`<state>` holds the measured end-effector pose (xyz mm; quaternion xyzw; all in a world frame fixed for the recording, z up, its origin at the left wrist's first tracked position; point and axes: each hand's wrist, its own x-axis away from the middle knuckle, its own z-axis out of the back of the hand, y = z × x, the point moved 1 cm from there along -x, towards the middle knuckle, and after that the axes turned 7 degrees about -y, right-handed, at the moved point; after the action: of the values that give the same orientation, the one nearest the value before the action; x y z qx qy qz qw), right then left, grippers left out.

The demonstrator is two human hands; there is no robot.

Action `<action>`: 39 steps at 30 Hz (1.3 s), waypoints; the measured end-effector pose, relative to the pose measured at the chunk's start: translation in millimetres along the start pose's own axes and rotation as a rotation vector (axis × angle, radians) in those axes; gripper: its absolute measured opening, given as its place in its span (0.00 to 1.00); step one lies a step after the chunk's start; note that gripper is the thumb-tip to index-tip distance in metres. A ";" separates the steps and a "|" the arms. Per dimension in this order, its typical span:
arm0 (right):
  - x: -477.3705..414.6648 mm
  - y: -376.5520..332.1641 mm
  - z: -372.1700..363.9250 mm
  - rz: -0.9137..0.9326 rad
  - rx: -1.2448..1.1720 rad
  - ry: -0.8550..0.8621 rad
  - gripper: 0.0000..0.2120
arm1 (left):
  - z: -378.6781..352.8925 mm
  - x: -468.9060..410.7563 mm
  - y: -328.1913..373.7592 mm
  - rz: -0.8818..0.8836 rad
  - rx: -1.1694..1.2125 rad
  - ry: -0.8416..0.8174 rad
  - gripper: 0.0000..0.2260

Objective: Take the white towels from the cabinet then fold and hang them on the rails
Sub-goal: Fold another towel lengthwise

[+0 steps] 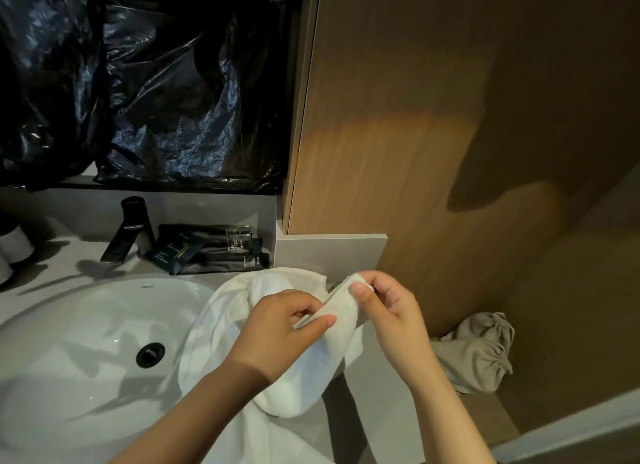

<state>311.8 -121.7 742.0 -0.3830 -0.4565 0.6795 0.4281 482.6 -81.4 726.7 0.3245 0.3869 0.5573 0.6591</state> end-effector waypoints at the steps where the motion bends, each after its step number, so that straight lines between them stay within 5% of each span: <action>1: -2.8 -3.1 3.1 0.020 0.012 0.017 0.06 | 1.2 -1.2 -0.8 -0.008 -0.005 -0.006 0.08; 5: -16.2 -19.3 16.0 0.111 0.096 0.106 0.05 | 7.8 -10.0 -0.2 -0.050 -0.022 -0.019 0.16; 14: -38.4 -75.9 45.1 0.266 0.223 0.195 0.04 | 20.8 -35.7 20.1 -0.090 0.054 -0.038 0.04; 30: -47.7 -144.2 94.2 0.442 0.388 0.351 0.07 | 33.0 -59.6 60.5 -0.194 0.131 0.037 0.03; 36: -48.2 -149.4 100.6 0.449 0.410 0.384 0.07 | 30.7 -63.5 67.0 -0.271 -0.075 -0.236 0.06; 39: -48.0 -151.4 101.3 0.452 0.418 0.399 0.08 | 27.7 -64.2 60.3 -0.271 -0.175 -0.281 0.16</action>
<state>271.0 -163.3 921.2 -0.5037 -0.1190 0.7474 0.4166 472.4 -134.4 801.6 0.2857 0.2814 0.4442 0.8012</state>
